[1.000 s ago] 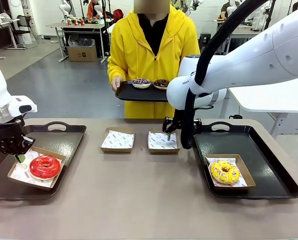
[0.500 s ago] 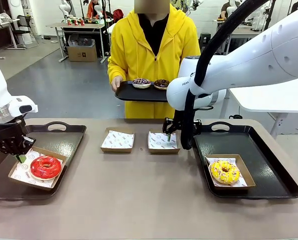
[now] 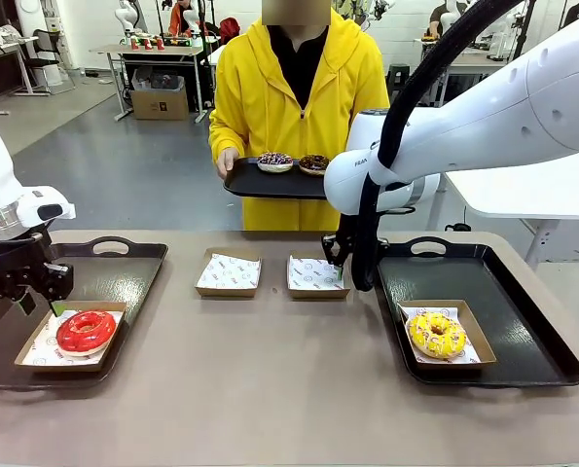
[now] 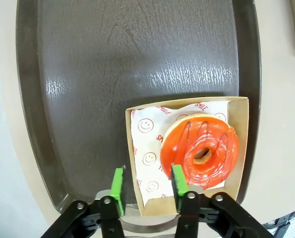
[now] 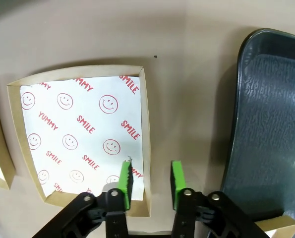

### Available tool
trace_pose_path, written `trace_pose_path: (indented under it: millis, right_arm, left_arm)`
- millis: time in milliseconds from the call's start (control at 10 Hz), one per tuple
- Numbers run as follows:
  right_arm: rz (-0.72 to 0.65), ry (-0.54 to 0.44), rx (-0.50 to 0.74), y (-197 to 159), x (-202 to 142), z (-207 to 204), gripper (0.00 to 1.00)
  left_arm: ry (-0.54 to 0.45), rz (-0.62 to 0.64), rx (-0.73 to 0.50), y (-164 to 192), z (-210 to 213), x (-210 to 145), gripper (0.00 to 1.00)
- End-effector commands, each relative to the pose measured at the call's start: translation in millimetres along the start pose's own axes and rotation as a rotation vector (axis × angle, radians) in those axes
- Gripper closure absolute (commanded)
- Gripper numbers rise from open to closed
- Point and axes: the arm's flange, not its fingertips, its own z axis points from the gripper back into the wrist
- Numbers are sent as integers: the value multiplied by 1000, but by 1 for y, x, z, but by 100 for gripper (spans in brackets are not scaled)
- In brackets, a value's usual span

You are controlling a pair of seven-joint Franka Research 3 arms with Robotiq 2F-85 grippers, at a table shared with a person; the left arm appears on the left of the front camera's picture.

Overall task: Individually package the donuts and arrange them on the tray.
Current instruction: Place the picked Paper togo box on the Handle tray while simultaneously picking up another Paper togo box from the table with the other hand.

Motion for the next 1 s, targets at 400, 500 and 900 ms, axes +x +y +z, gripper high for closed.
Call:
trace_pose_path:
  millis: [400, 500, 900]
  right_arm:
    - [-28, -8, 24, 0, 7, -5, 100]
    - [-30, -8, 24, 0, 7, -4, 100]
    - [-43, 9, 17, 2, -12, 35, 100]
  left_arm:
    - [-9, -21, -65, 2, -5, -14, 11]
    - [-21, -18, -75, 3, -4, -15, 11]
    - [-156, -19, -485, 34, 36, -50, 11]
